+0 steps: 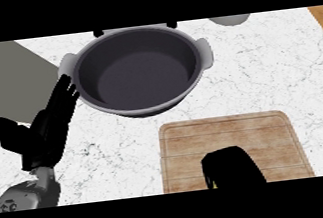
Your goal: Pick the lemon from the cutting board and place it in the pot
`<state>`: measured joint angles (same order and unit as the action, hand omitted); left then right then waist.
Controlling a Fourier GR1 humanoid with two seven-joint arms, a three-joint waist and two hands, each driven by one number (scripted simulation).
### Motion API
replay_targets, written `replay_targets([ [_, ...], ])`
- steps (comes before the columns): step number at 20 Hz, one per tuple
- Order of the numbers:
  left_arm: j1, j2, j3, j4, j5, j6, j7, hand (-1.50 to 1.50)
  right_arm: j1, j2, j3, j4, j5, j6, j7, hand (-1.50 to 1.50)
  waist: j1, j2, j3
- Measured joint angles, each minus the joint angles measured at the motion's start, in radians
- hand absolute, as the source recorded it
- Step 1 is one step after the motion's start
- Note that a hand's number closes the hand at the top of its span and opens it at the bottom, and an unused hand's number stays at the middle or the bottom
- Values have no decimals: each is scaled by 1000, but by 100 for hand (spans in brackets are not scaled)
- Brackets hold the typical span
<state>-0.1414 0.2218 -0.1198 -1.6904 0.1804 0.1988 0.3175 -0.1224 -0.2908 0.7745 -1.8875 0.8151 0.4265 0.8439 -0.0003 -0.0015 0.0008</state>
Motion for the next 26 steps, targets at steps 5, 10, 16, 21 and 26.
replay_targets([
  [5,0,-6,-1,6,-9,3,-6,0,7,174,-66,75,89,-114,161,150,-4,0,-1],
  [10,0,-8,6,16,-7,-6,-20,0,-35,247,-90,128,185,-229,285,150,2,0,-1],
  [16,8,-9,3,3,-12,-4,-10,0,-119,267,-81,83,383,-263,360,150,0,-6,-2],
  [21,15,-15,5,1,-9,-10,-9,0,-232,269,-69,-22,451,-235,379,150,3,-6,-2],
  [26,16,-14,10,9,-12,-19,-19,0,-407,270,-77,-113,493,-176,372,150,4,-8,-2],
])
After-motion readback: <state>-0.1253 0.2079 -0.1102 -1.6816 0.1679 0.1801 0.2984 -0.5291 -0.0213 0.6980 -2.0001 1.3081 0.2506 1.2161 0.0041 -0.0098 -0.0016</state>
